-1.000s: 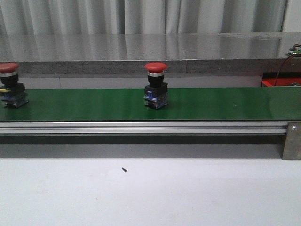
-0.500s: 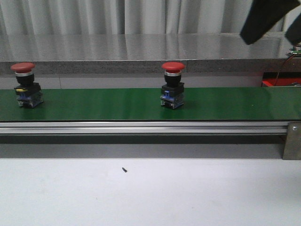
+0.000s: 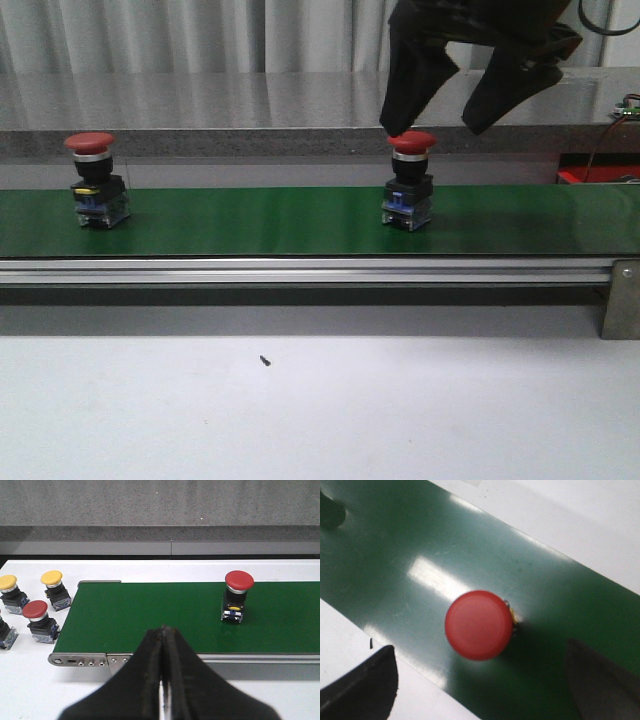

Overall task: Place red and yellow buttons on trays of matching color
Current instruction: 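Lower the right gripper onto the first red button on the belt and close, then carry the red button with the right gripper into the red tray and release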

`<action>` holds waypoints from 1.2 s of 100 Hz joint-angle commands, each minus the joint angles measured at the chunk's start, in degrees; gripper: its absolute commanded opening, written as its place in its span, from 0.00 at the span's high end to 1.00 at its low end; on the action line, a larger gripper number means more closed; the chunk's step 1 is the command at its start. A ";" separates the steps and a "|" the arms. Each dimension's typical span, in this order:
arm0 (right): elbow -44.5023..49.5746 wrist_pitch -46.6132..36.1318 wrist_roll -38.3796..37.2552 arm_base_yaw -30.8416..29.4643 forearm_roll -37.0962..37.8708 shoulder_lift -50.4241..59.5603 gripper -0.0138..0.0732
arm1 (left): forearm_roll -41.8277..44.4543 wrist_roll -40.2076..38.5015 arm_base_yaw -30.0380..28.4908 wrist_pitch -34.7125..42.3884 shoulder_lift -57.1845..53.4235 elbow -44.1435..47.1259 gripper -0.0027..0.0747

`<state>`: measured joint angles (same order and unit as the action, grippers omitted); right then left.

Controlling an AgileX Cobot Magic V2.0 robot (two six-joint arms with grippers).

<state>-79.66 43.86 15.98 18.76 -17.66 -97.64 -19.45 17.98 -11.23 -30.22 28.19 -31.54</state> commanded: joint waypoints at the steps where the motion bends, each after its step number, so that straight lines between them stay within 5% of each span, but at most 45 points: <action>1: -3.17 -1.65 0.65 -0.04 -0.18 0.67 0.13 | -1.36 0.03 0.27 4.76 0.19 -1.52 0.99; 31: -4.22 0.85 0.65 -0.70 0.80 -2.72 0.61 | -1.36 0.03 0.27 4.44 0.19 -1.23 0.99; 49: -6.72 5.62 0.65 -3.49 1.49 -2.37 0.61 | -1.36 0.03 0.27 4.44 0.19 -1.23 0.99; 71: -15.10 10.89 0.65 -13.78 1.95 -2.37 0.61 | -1.36 0.03 0.27 4.44 0.19 -1.23 0.99; 96: -20.34 11.51 0.65 -28.02 1.88 -4.30 0.61 | -1.36 0.03 0.27 4.44 0.19 -1.23 0.99; 120: -21.66 8.49 0.65 -34.61 1.84 -11.58 0.61 | -1.36 0.03 0.27 4.44 0.19 -1.23 0.99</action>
<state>-98.91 55.81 15.98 -14.54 -15.05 -110.11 -19.45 17.98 -11.23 -30.22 28.19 -31.20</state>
